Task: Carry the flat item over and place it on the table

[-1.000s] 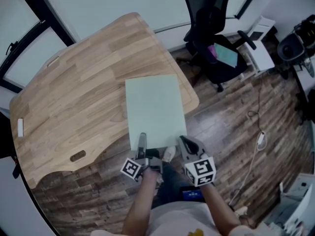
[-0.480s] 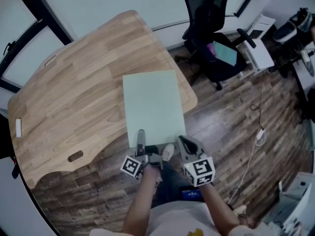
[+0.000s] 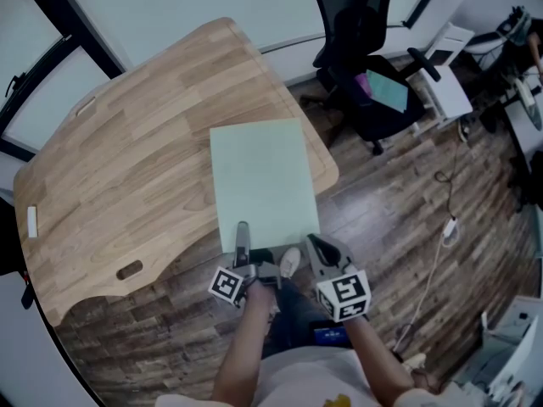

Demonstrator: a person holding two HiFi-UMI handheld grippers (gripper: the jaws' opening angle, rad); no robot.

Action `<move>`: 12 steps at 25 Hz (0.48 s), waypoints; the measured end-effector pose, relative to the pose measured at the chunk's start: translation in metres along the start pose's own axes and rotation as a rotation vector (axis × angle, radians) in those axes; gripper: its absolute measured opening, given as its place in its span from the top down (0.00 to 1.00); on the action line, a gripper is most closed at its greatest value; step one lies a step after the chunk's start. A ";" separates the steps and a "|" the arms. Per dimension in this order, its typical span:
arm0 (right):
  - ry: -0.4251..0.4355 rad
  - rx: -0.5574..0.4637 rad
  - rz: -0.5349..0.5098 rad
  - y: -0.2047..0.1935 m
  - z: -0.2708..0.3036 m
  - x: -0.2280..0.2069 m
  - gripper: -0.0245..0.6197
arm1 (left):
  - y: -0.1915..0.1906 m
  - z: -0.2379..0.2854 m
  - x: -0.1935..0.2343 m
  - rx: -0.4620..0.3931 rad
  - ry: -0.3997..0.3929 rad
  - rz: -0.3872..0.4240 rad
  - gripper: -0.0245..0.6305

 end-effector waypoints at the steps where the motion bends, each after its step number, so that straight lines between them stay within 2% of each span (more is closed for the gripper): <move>1: 0.000 0.000 0.001 -0.001 0.000 0.000 0.96 | 0.000 0.000 0.001 0.002 0.007 0.006 0.47; 12: 0.003 -0.009 0.018 0.000 -0.005 -0.001 0.96 | 0.002 -0.004 0.007 0.036 0.094 0.051 0.40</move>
Point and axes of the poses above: the fingertips, and each gripper's own axes: z forward along the fingers, x to its left, y out of its top, the point moved 2 cm from there along -z, backward along the fingers, and after that the axes turned 8 degrees about -y, right-handed, at the moved point
